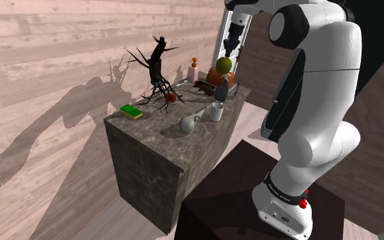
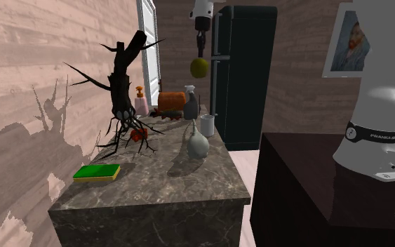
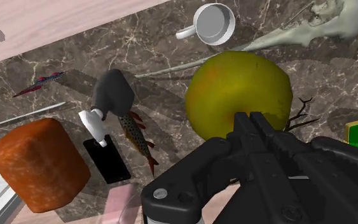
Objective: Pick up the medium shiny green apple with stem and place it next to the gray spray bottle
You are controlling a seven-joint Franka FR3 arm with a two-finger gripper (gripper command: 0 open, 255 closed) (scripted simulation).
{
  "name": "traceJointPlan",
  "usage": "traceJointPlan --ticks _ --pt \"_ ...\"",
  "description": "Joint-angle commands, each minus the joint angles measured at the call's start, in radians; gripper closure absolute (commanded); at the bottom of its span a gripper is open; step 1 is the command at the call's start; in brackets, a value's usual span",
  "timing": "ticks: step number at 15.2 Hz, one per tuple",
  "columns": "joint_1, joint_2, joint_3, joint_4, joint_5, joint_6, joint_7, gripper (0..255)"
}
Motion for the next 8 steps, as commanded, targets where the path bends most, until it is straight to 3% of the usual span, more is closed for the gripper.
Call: traceJointPlan --ticks 1,5,8 --pt "-0.04 0.041 -0.007 0.06 0.015 -0.023 -0.04 255" --pt "-0.132 0.156 -0.013 0.242 0.048 -0.097 -0.108 255" --pt "-0.216 0.282 -0.008 0.456 0.075 -0.186 -0.144 255"
